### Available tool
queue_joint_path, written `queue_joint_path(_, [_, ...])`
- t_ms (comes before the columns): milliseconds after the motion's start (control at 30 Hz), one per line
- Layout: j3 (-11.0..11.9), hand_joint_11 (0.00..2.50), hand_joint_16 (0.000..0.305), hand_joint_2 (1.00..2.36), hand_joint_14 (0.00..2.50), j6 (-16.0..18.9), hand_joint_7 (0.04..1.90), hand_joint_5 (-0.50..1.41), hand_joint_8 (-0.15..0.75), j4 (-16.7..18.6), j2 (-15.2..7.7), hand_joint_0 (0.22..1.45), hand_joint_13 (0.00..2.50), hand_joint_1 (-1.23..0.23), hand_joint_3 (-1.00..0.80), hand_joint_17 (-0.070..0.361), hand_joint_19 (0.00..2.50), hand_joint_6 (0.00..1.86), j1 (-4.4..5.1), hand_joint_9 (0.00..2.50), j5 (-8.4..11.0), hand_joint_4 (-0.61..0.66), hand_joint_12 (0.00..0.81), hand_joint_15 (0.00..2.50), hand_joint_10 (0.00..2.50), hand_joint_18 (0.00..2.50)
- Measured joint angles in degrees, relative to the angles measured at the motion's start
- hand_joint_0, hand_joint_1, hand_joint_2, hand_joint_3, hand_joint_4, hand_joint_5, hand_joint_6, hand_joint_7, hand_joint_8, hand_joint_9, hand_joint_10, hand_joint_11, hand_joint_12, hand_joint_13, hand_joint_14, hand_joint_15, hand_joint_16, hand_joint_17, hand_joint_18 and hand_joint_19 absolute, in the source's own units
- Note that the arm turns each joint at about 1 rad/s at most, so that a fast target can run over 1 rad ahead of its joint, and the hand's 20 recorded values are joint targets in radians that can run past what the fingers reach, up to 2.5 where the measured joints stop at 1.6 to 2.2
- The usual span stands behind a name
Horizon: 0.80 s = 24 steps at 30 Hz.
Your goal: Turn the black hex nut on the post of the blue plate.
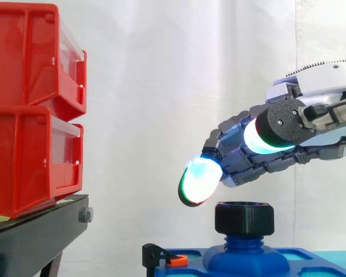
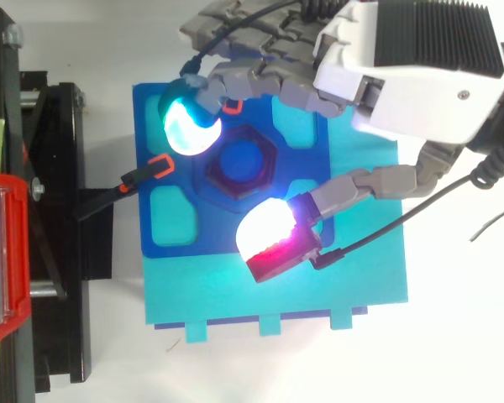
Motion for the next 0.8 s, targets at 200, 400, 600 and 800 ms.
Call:
queue_joint_path(200, [0.02, 0.00, 0.062, 1.00, 0.00, -0.59, 0.74, -0.28, 0.353, 0.29, 0.01, 0.42, 0.00, -0.52, -0.50, 0.139, 0.20, 0.50, -0.04, 0.00, -0.82, 0.30, 0.507, 0.29, 0.00, 0.00])
queue_joint_path(400, [0.02, 0.00, 0.062, 1.00, 0.00, -1.41, 0.74, -0.28, 0.355, 0.89, -0.29, 0.42, 0.00, -0.51, -0.50, 0.140, 0.22, 0.50, 0.01, 0.00, -0.87, 0.31, 0.510, 0.29, 0.00, 0.00])
queue_joint_path(600, [0.27, 0.00, 0.061, 1.00, 0.00, -1.02, 0.74, -0.28, 0.358, 1.45, -1.92, 0.42, 0.00, -0.51, -0.50, 0.137, 0.22, 0.50, 0.06, 0.00, -0.91, 0.31, 0.512, 0.30, 0.00, 0.00])
queue_joint_path(800, [2.06, 0.00, 0.061, 1.00, 0.01, -0.67, 0.74, -0.28, 0.362, 1.18, -2.72, 0.43, 0.00, -0.51, -0.50, 0.137, 0.23, 0.50, 0.68, 0.00, -0.42, 0.31, 0.512, 0.31, 0.00, 0.00])
